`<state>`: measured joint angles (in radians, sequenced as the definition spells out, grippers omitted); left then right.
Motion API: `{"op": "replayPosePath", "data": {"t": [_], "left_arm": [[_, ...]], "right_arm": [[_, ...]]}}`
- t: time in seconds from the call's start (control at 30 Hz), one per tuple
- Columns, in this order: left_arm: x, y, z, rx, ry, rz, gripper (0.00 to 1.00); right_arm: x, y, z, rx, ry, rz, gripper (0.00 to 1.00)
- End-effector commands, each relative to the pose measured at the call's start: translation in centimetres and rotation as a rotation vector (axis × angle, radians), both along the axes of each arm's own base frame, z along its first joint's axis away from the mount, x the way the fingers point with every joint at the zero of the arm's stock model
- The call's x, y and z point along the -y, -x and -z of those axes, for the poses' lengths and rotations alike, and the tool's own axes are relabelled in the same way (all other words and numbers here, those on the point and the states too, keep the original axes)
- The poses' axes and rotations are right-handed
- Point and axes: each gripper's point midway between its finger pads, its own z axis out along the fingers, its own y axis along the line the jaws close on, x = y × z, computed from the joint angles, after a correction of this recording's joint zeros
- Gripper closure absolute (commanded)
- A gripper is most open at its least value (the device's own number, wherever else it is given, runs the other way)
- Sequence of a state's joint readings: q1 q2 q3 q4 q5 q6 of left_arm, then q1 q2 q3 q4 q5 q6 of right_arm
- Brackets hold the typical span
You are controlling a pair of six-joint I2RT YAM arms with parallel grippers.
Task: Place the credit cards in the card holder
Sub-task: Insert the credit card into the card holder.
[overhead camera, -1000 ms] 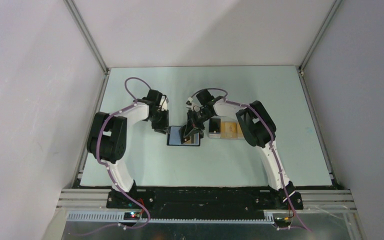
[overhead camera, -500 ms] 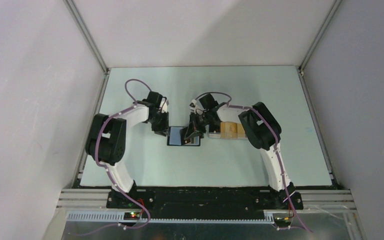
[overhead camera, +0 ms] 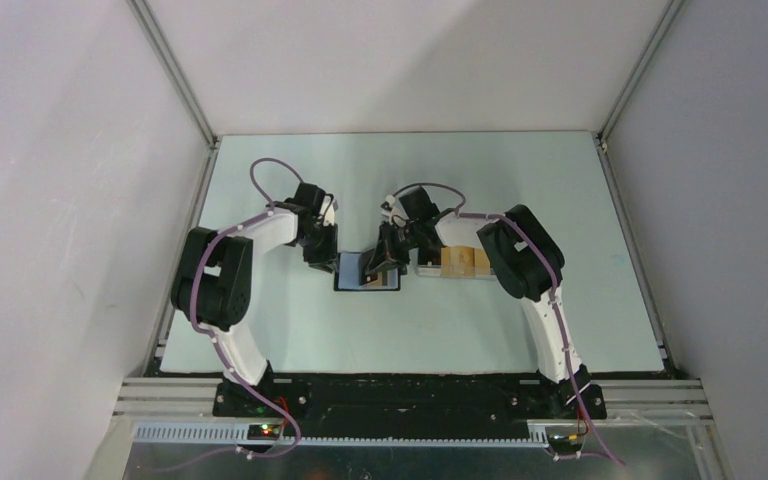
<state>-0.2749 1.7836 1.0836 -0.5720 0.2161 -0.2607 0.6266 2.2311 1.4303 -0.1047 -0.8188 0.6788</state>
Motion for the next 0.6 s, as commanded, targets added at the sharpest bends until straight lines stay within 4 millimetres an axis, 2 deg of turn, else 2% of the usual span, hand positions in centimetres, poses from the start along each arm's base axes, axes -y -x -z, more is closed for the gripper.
{"op": "replayPosePath", "data": {"t": [0.0,0.23,0.4,0.53,0.57], "left_arm": [[0.3,1.2,0.2,-0.027,-0.003,0.036,0.73],[0.4,1.3,0.1,-0.030,0.004,0.034,0.73],[0.5,1.1,-0.4,-0.015,0.010,0.030,0.73],[0.5,0.9,-0.6,-0.014,0.013,0.014,0.73],[0.5,0.8,-0.6,-0.011,0.012,0.013,0.73]], "right_arm": [[-0.8,-1.9,-1.5,0.121,-0.035,0.032,1.00],[-1.5,-1.3,-0.7,0.124,-0.031,0.025,1.00],[-1.9,-0.2,-0.7,0.137,-0.002,0.025,0.99],[-1.7,0.4,-0.1,0.128,0.052,0.033,0.89],[-1.5,0.6,0.1,0.117,0.069,0.039,0.82]]}}
